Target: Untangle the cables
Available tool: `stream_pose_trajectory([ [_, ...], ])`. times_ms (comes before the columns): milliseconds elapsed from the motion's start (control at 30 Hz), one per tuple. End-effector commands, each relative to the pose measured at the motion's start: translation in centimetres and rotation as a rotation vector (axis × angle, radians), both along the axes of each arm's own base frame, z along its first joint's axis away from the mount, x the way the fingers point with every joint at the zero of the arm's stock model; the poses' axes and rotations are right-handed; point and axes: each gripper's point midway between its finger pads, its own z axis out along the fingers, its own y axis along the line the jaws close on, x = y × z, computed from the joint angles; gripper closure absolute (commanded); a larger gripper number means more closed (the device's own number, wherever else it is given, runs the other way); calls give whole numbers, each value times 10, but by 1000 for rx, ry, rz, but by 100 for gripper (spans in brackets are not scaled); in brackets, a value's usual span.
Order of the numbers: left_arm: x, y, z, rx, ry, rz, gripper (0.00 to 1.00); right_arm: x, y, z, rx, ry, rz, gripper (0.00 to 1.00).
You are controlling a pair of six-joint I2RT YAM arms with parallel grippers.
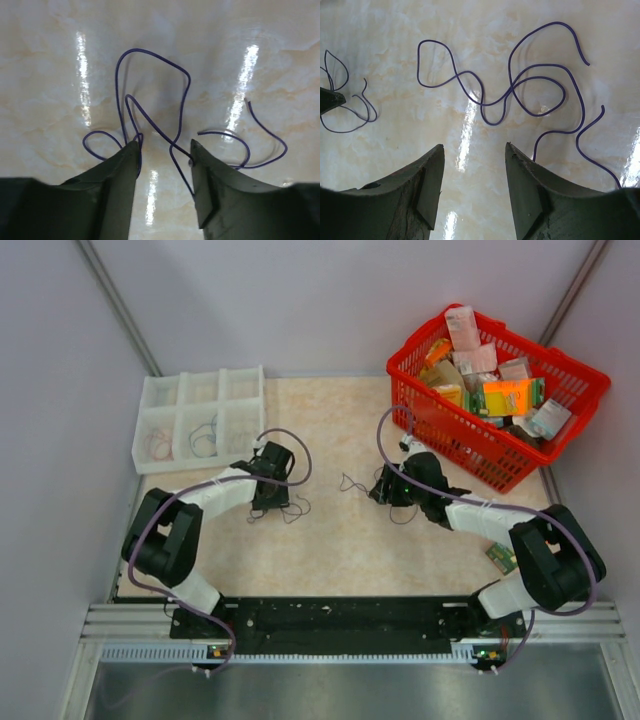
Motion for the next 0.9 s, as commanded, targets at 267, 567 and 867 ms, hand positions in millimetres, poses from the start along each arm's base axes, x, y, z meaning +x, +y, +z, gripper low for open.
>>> stream_pose_trajectory([
  [267,15,11,70,-31,-241,34,100,16,7,22,47,-57,-5,49],
  [567,62,78,207,-234,-714,302,100,15,8,25,61,-59,-1,49],
  [867,211,102,260,-309,-792,502,100,16,5,20,51,-50,-11,49],
])
